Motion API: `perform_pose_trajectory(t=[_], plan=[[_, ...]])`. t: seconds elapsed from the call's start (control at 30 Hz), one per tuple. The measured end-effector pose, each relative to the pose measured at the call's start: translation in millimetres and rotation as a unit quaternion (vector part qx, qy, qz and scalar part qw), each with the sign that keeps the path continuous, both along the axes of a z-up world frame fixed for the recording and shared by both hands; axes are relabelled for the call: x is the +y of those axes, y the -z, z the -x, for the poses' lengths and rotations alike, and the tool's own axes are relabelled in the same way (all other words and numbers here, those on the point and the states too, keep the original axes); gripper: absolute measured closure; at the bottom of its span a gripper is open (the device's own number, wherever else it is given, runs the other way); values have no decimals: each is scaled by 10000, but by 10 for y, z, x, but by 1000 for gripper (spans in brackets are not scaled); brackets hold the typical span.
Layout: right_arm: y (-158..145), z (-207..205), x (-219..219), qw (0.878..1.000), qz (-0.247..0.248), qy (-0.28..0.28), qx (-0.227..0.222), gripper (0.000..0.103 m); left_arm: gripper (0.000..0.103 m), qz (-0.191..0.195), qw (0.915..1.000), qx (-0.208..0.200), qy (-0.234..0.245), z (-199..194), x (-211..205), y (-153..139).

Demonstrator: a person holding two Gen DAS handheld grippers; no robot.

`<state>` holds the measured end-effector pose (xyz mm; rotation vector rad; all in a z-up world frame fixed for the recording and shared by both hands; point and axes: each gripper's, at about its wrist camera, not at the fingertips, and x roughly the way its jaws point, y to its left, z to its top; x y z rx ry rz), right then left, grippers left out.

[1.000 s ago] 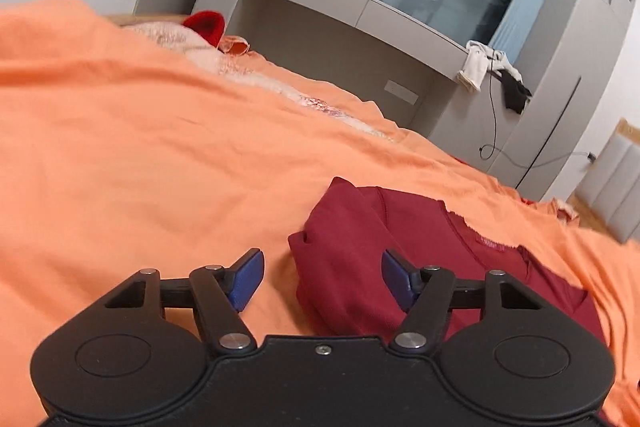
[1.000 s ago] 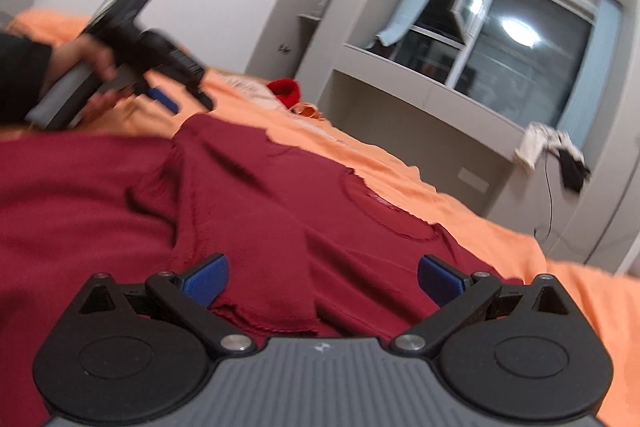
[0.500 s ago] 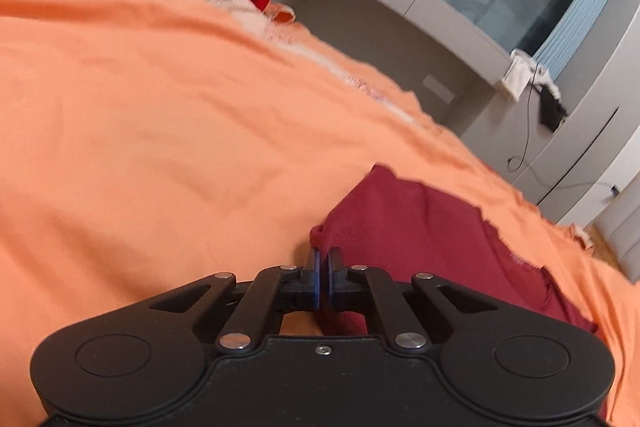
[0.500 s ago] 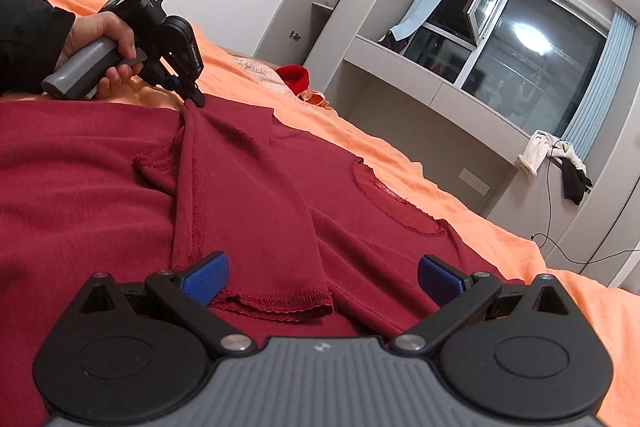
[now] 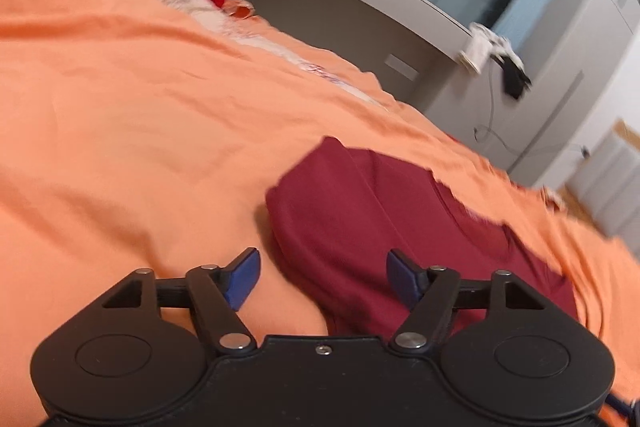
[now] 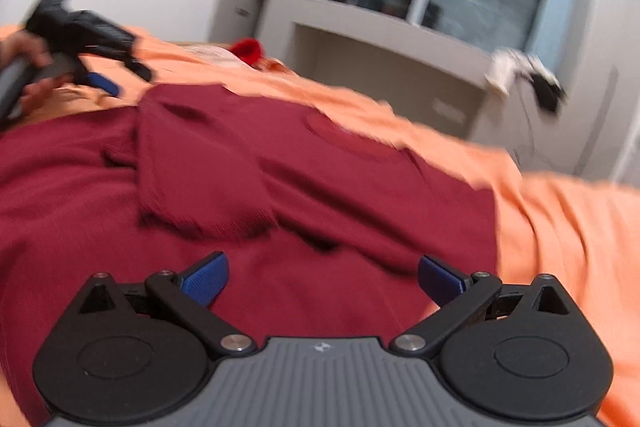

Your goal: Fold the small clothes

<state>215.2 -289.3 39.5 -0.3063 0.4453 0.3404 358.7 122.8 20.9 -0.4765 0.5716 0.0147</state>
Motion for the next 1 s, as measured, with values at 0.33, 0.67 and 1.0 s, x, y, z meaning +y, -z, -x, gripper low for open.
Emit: perform_pose_trajectory(t=[0.33, 0.67, 1.0], plan=[[-29, 339, -687, 9939, -312, 1055, -32, 0, 20, -1238, 9912, -6, 459, 771, -359, 25], [-66, 948, -485, 9960, -277, -18, -855, 0, 4, -1601, 9841, -559, 525, 1457, -466, 8], [440, 1505, 228, 9646, 1793, -1595, -1097, 0, 1, -1959, 9699, -1250, 732, 1974, -756, -63]])
